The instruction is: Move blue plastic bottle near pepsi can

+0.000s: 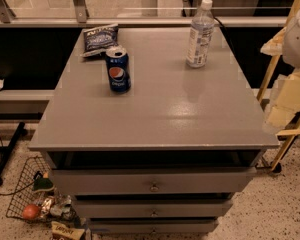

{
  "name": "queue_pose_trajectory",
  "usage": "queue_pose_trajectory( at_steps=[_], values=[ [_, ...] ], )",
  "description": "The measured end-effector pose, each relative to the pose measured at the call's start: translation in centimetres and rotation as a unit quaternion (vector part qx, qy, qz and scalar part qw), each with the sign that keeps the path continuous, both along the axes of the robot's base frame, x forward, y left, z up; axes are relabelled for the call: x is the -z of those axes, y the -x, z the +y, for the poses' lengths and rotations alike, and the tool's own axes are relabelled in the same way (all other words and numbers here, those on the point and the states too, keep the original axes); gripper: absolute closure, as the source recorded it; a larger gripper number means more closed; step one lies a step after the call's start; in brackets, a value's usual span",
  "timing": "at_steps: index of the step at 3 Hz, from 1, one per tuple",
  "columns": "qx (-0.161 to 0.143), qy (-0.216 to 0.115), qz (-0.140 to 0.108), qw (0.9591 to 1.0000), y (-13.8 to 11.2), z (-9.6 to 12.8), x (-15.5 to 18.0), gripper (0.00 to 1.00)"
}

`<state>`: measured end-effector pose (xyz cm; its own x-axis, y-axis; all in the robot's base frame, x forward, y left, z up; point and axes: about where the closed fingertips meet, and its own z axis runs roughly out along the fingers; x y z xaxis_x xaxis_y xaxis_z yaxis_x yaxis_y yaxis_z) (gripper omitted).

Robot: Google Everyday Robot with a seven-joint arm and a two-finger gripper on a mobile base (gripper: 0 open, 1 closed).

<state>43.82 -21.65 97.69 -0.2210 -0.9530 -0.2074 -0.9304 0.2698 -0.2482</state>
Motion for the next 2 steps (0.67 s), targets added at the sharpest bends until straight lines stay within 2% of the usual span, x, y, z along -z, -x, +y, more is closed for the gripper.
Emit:
queue_pose_trajectory(
  at_steps=[1,2],
  values=[
    [0.000,0.000,0.000,1.0000,0.0,0.0,0.0,0.00],
    [0.006,-0.062,-0.012,0.9980,-3.2,0.3,0.8,0.00]
  ],
)
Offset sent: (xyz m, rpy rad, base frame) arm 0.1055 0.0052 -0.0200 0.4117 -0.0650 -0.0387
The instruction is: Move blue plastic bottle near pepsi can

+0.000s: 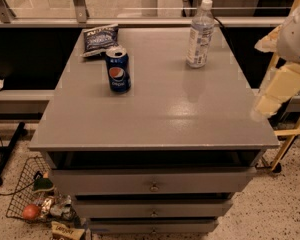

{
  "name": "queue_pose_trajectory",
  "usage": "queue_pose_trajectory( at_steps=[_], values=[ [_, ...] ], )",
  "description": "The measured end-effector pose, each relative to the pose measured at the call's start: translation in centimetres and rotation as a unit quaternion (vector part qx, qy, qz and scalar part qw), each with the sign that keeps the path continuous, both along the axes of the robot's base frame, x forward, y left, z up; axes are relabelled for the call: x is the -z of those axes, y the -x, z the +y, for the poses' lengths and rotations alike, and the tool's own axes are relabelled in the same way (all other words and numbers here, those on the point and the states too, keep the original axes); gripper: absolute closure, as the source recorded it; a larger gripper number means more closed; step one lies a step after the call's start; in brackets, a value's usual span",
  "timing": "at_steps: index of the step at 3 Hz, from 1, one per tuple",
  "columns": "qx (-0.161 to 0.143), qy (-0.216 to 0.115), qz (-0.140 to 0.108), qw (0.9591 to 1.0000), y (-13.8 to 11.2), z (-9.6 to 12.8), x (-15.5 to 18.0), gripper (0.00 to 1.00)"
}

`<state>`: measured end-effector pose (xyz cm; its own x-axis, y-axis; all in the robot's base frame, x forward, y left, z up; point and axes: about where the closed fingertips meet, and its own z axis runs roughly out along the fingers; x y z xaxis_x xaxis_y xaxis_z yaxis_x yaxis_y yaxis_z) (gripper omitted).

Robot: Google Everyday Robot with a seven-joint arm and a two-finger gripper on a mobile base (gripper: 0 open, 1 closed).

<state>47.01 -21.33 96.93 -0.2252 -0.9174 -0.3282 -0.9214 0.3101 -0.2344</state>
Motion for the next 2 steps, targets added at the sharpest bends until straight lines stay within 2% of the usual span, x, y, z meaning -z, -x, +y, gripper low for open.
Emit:
queue_pose_trajectory(
  at_steps=[1,2],
  values=[
    [0.031,-0.113,-0.031,0.9926,-8.0,0.7,0.3,0.00],
    [0.097,-0.186,-0.073,0.9752,-14.8,1.4,-0.4,0.00]
  ],
)
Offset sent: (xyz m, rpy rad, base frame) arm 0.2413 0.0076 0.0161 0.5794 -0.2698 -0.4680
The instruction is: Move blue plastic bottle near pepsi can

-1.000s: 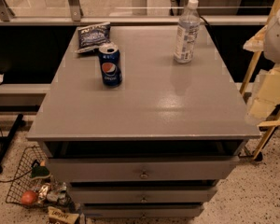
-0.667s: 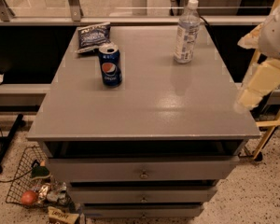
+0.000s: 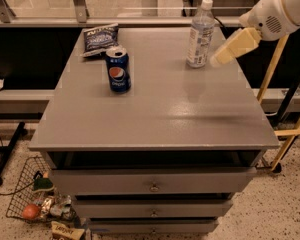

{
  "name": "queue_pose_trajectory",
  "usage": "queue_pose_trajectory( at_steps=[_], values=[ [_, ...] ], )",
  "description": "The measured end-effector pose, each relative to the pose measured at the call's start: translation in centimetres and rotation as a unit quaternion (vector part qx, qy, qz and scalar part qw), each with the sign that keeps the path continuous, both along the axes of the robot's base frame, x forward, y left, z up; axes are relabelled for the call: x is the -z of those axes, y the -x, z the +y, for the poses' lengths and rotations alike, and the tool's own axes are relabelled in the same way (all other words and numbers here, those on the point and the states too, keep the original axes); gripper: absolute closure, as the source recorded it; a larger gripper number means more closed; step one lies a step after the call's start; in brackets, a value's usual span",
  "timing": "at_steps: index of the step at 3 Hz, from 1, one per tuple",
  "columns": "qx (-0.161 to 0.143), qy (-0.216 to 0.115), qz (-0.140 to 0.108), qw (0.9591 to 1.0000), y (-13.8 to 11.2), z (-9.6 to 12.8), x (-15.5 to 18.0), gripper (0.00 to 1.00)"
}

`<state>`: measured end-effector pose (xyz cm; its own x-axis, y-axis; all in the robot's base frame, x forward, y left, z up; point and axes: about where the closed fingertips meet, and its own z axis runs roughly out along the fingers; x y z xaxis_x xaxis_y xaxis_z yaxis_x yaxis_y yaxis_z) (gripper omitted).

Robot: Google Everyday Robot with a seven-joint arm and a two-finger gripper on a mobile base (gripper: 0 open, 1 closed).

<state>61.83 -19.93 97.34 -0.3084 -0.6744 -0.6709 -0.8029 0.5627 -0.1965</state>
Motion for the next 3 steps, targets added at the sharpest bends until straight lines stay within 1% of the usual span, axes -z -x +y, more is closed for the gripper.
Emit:
queue_pose_trajectory(
  at_steps=[1,2,3],
  values=[
    [0.085,-0.053,-0.020,0.9947,-4.2,-0.2,-0.6,0.00],
    [0.168,-0.098,-0.029,0.9804,-7.4,0.1,-0.9,0.00],
    [0.217,-0.125,-0.027,0.9678,-9.6,0.4,-0.8,0.00]
  ],
)
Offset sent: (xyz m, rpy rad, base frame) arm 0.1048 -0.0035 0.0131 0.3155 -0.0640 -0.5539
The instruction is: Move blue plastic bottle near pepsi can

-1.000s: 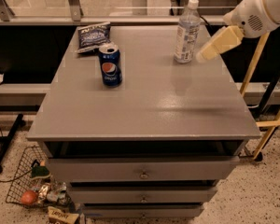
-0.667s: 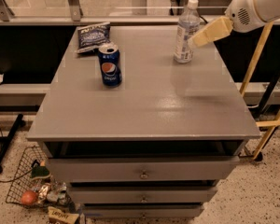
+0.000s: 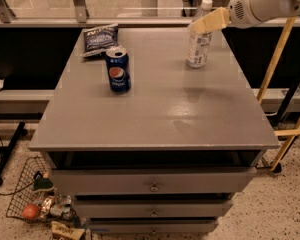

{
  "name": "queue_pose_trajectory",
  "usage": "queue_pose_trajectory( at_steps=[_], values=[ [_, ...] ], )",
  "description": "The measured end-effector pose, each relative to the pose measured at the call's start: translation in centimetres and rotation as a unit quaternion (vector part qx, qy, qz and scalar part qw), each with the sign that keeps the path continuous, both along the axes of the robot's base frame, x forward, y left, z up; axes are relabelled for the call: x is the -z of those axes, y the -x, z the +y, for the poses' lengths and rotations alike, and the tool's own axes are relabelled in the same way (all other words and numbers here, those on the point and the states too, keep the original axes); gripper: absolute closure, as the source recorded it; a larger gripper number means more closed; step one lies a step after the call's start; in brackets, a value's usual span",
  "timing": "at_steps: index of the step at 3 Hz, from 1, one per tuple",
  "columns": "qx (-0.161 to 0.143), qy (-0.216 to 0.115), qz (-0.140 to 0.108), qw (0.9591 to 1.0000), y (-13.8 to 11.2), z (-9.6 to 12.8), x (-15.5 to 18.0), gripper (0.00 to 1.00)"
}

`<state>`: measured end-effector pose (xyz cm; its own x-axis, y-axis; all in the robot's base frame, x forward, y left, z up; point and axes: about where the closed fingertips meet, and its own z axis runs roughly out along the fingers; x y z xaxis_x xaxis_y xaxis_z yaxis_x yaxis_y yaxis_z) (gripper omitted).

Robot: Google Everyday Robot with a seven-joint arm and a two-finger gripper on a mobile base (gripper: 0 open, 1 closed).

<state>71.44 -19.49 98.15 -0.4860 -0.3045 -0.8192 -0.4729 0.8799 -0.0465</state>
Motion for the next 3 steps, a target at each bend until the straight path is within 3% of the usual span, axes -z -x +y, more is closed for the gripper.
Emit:
queue_pose_trajectory(
  at_steps=[1,2,3],
  values=[
    [0.019,-0.012,0.001,0.9997,-1.9,0.9,0.0,0.00],
    [0.020,-0.009,0.004,0.9998,-3.4,2.2,0.0,0.00],
    [0.015,-0.008,0.011,0.9998,-4.3,3.3,0.3,0.18]
  ],
)
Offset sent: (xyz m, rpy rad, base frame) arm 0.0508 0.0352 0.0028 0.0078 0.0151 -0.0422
